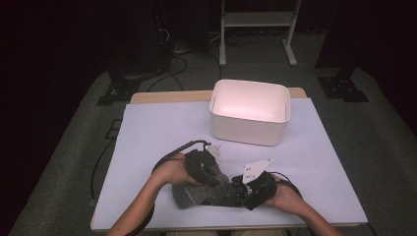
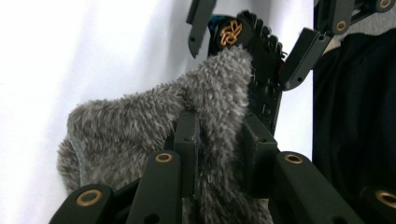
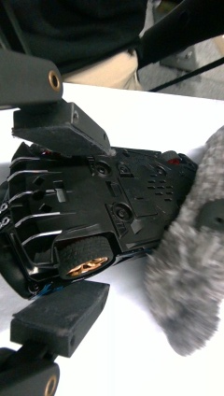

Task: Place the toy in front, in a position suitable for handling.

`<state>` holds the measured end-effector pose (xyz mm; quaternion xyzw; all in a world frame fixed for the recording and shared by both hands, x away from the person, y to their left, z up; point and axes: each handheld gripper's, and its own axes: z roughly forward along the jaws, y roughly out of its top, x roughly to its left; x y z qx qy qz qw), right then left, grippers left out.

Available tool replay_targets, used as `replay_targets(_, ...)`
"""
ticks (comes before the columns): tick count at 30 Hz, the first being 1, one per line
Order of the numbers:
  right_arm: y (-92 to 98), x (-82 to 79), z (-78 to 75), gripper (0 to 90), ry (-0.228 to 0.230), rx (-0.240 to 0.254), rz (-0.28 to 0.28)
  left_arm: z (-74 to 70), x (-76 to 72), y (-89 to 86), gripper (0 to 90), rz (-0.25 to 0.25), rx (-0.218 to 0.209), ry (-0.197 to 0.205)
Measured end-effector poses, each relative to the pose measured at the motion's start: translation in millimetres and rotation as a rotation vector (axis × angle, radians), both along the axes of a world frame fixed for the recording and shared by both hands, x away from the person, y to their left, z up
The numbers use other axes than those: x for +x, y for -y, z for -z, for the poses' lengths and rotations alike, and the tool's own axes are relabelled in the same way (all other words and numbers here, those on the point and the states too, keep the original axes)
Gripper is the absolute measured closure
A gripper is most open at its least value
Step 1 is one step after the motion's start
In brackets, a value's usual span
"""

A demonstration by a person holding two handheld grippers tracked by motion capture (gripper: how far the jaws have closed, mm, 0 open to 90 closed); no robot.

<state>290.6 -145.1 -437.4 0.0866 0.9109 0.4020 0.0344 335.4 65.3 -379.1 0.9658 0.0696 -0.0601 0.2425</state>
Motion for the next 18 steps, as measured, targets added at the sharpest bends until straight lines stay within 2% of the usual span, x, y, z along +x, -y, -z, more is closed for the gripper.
replay_targets(6, 0.1, -5.5, -5.0, 28.6, 0.033, -0.012, -0.018, -4.7, -8.0, -1.7, 73.5, 0.024, -0.003, 0.01)
replay_targets(8, 0.2, -5.4, -6.1, 27.6, 0.023, -0.009, -0.016, -5.7, -10.3, -2.1, 73.5, 0.027, -0.003, 0.016)
replay_targets(10, 1.1, -3.1, -7.7, 23.5, -0.021, -0.014, -0.01, -8.7, -15.8, -3.7, 73.6, 0.044, -0.013, 0.015)
replay_targets(13, 3.0, -3.4, -4.5, 23.5, -0.041, -0.026, -0.008, -11.5, -24.0, -7.3, 73.8, 0.069, -0.035, 0.005)
replay_targets(14, 4.1, -5.0, -0.4, 27.3, -0.062, -0.03, -0.024, -11.8, -30.1, -10.4, 73.9, 0.084, -0.056, -0.005)
replay_targets(15, 4.1, -5.0, -0.4, 27.3, -0.062, -0.03, -0.024, -11.8, -30.1, -10.4, 74.0, 0.084, -0.056, -0.005)
replay_targets(17, 3.8, -9.4, 2.0, 37.4, -0.075, -0.028, -0.048, -11.5, -34.0, -12.0, 74.0, 0.091, -0.068, -0.008)
replay_targets(18, 2.1, -12.9, 3.2, 50.3, -0.085, -0.027, -0.081, -11.8, -37.9, -12.6, 74.0, 0.098, -0.07, 0.0)
